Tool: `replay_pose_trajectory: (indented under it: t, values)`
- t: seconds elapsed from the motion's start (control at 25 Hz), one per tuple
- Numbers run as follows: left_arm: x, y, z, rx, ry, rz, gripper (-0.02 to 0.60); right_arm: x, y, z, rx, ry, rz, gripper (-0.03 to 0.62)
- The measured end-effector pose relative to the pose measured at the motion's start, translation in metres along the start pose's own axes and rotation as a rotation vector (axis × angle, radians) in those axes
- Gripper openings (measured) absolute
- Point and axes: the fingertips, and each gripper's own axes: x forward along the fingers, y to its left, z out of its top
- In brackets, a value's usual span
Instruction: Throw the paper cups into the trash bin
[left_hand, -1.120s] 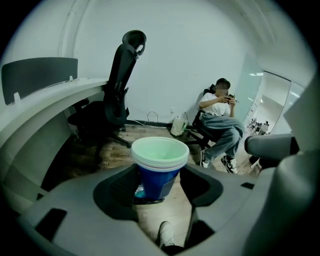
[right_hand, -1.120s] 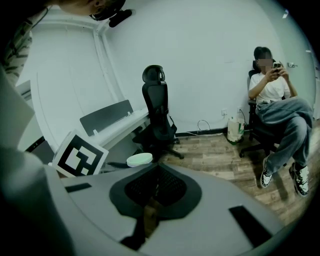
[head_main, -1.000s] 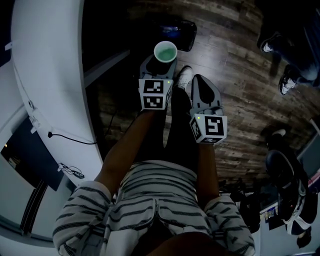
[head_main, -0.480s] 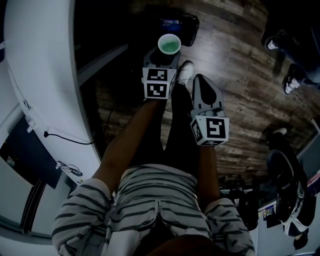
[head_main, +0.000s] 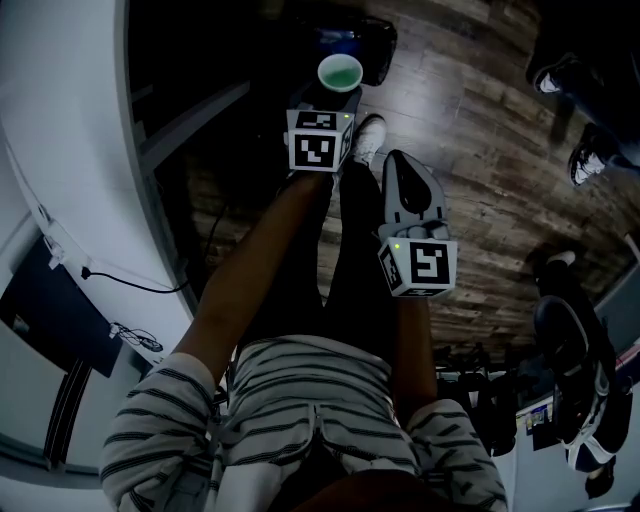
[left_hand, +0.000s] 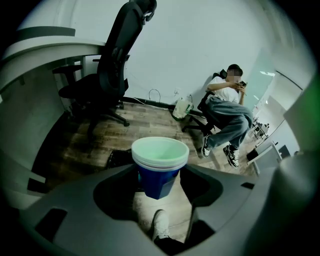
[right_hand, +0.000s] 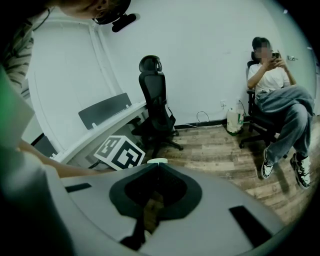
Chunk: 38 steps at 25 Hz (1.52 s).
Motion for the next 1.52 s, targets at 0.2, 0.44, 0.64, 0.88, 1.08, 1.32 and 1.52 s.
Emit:
replay_pose_trajectory:
  t: [0.2, 0.44, 0.64, 0.88, 1.08, 1.32, 1.52]
  values:
    - [0.017, 0.005, -0.008, 0.009, 0.030, 0.010, 0.278, 0.000, -0.002, -0.004, 0.003, 0.000, 0.002, 0.009]
    - [0.033, 0.011, -0.015, 0.005, 0.056, 0.021, 0.278, -0.002, -0.003, -0.008, -0.002, 0.002, 0.003, 0.009]
    - [0.045, 0.017, -0.022, -0.043, 0.076, 0.032, 0.278, -0.006, -0.002, -0.008, 0.013, -0.008, 0.011, 0.009]
    - [0.063, 0.025, -0.023, -0.028, 0.107, 0.041, 0.278, -0.004, -0.001, -0.013, 0.016, -0.006, 0.016, 0.009]
    - [0.074, 0.030, -0.029, -0.044, 0.133, 0.036, 0.278, -0.008, -0.002, -0.018, 0.019, 0.007, 0.015, 0.009]
    - [0.088, 0.038, -0.036, -0.083, 0.159, 0.030, 0.278, -0.005, -0.005, -0.021, 0.021, 0.014, 0.007, 0.009]
    - [0.100, 0.045, -0.041, -0.089, 0.175, 0.039, 0.278, 0.001, -0.006, -0.025, 0.019, 0.027, 0.012, 0.009]
